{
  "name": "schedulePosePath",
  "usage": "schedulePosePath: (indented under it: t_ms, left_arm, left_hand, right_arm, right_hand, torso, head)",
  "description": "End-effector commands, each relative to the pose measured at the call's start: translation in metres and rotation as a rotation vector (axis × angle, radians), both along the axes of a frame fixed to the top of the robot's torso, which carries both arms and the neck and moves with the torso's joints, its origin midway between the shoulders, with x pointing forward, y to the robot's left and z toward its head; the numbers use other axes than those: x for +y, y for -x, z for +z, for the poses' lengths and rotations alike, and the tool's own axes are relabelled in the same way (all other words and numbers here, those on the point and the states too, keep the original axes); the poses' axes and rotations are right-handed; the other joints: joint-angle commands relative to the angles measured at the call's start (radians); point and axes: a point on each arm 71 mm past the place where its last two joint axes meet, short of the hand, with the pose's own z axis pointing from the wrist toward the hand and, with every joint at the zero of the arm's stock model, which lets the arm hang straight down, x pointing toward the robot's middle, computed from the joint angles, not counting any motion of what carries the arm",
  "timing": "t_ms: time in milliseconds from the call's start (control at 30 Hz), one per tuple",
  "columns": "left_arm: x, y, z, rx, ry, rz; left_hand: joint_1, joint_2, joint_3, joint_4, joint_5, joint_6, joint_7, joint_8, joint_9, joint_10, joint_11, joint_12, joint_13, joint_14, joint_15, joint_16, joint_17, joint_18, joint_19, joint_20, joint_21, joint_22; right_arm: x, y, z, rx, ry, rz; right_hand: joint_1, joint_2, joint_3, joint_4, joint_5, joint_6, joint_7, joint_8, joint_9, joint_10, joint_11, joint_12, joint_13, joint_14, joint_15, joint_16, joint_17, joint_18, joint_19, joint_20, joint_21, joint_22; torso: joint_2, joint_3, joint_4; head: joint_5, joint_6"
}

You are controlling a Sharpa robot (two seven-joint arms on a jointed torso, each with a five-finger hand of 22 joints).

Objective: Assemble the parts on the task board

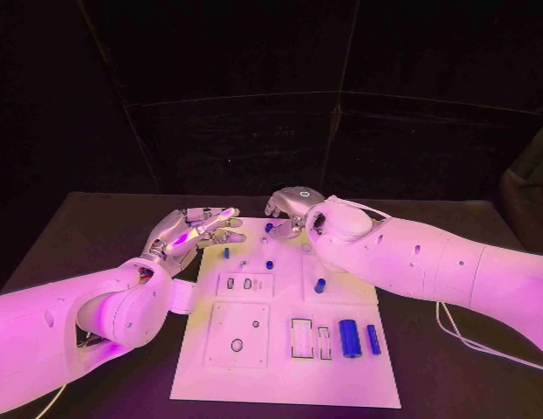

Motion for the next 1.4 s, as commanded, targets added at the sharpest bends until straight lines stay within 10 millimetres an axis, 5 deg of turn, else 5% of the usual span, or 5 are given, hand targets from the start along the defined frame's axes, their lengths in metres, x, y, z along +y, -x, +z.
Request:
schedulePosePath:
  t_ms: [33,300,500,833,1400]
  left_arm:
    - [-0.001,0.000,0.001,0.000,0.007,-0.015]
    - [0.002,0.001,0.001,0.001,0.007,-0.014]
    - [0.002,0.002,0.001,0.002,0.007,-0.014]
    - [0.001,0.001,0.001,0.007,0.009,-0.022]
    - [0.001,0.001,0.000,0.010,0.008,-0.025]
  left_hand:
    - [0.003,0.008,-0.001,-0.007,0.000,-0.005,0.004,-0.007,-0.001,-0.005,0.001,-0.005,-0.002,-0.009,-0.001,-0.005,0.001,0.013,-0.003,0.003,-0.006,-0.002]
    - [0.004,0.008,-0.001,-0.007,0.000,-0.005,0.004,-0.007,-0.001,-0.006,0.001,-0.005,-0.002,-0.009,-0.001,-0.006,0.001,0.013,-0.003,0.003,-0.007,-0.002]
    - [0.006,0.008,0.000,-0.009,0.000,-0.005,0.003,-0.007,-0.001,-0.006,0.001,-0.005,-0.002,-0.009,-0.001,-0.007,0.002,0.013,-0.003,0.004,-0.007,-0.002]
    - [0.007,0.009,0.001,-0.011,0.000,-0.005,0.003,-0.007,-0.001,-0.006,0.000,-0.005,-0.001,-0.009,-0.001,-0.007,0.002,0.013,-0.003,0.004,-0.008,-0.003]
    - [0.008,0.009,0.002,-0.012,0.000,-0.004,0.002,-0.007,-0.001,-0.006,0.000,-0.006,-0.001,-0.009,-0.001,-0.008,0.003,0.013,-0.003,0.004,-0.008,-0.003]
  right_arm:
    - [-0.008,0.004,0.007,-0.049,-0.041,0.004]
    - [-0.066,0.021,0.012,0.040,-0.156,-0.078]
    - [-0.107,0.031,0.012,0.163,-0.190,-0.161]
    - [-0.130,0.028,0.005,0.244,-0.131,-0.235]
    - [-0.116,0.019,0.001,0.238,-0.051,-0.227]
  right_hand:
    - [0.019,0.003,-0.014,0.007,0.007,0.003,0.000,0.003,0.002,0.009,-0.002,0.015,0.002,0.001,-0.002,0.003,0.002,0.016,0.006,0.000,0.001,0.004]
    - [0.005,0.013,-0.029,0.061,0.047,0.082,-0.021,0.030,0.012,0.230,-0.045,0.138,0.038,0.038,-0.038,0.101,0.157,-0.019,0.142,-0.016,0.116,0.201]
    - [-0.064,-0.049,-0.135,0.150,0.150,0.091,-0.060,0.033,0.008,0.390,-0.089,0.309,0.169,0.061,-0.079,0.198,0.309,-0.044,0.225,-0.056,0.196,0.334]
    - [0.031,-0.023,-0.378,0.303,0.188,0.014,-0.039,0.023,0.004,0.236,-0.067,0.573,0.480,0.062,-0.059,0.251,0.396,-0.047,0.229,-0.043,0.218,0.368]
    - [0.132,0.026,-0.415,0.309,0.218,0.023,-0.042,0.053,0.007,0.277,-0.074,0.806,0.747,0.075,-0.063,0.291,0.477,-0.055,0.248,-0.042,0.240,0.408]
  torso:
    - [0.000,0.0007,-0.0013]
    - [-0.002,0.0029,-0.0138]
    - [-0.002,0.0062,-0.0227]
    - [-0.001,0.0054,-0.0196]
    - [0.000,0.0040,-0.0193]
  head:
    - [-0.002,0.001]
    - [-0.001,0.010]
    - [-0.002,0.015]
    - [-0.008,0.015]
    - [-0.007,0.008]
